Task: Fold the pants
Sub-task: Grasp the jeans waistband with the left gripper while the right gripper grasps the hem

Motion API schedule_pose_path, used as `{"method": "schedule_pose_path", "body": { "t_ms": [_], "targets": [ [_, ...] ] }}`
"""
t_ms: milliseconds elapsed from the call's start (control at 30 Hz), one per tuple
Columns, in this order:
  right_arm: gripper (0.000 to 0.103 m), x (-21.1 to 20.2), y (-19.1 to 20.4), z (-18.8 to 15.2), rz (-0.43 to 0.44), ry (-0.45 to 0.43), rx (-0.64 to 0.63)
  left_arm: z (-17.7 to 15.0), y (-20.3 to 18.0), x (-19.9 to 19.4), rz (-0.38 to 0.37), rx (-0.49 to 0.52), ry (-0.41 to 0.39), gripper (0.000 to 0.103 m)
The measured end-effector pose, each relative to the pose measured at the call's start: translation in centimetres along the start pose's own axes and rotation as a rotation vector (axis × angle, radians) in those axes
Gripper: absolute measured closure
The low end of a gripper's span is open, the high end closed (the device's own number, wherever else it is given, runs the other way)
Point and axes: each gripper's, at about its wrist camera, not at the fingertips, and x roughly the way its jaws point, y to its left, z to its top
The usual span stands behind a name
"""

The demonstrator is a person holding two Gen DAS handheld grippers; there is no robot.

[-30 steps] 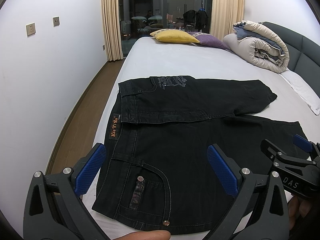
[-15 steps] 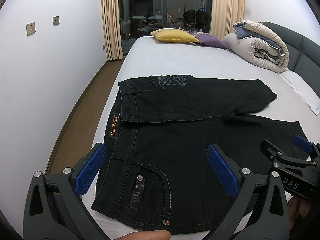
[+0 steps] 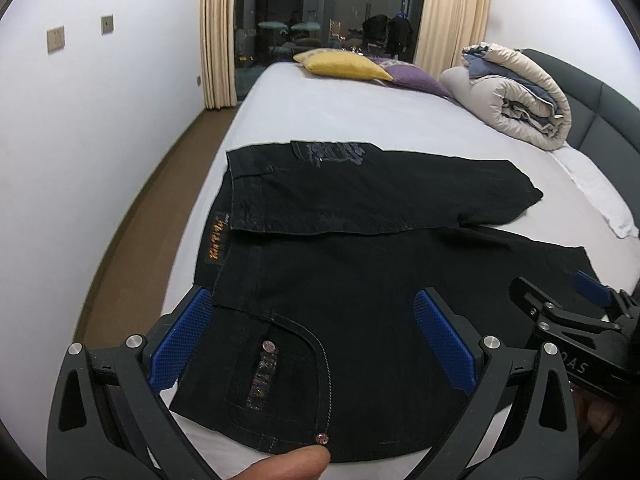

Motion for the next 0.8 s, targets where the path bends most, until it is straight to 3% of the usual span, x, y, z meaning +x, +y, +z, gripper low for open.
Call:
{"method": "schedule_pose_path", "body": {
  "t_ms": [233,300,400,533,633,800],
  "targets": [
    [0.0,1.1,-1.0,0.6,0.046,0.011,-0.033,0.5,0.7,1.1,-0.082,0.016,0.005,0.0],
    [0.0,1.5,-1.4,1.1,0.079,0.01,-0.037,0.9,0.8,2.2,-0.132,0.026,0.057,0.0],
    [0.0,2.3,-2.0,2.4,0.139,0.011,-0.056,1.8,1.1,3.2,-0.13,0.027,0.077,0.0],
    [0.0,3.3,-2.9,4.5,0.237,0.006,-0.1,6.2,2.7,6.1,-0.132,0.058,0.043,0.0],
    [0.009,4.5,-3.3,6.1,0.324,0.019,-0.151,10.9,3.4,9.4,-0.13,0.159,0.032,0.0],
    [0.019,6.7,-4.6,8.5,0.425,0.05,-0.213,18.4,4.5,17.0,-0.22,0.284,0.108,0.0]
  ]
}}
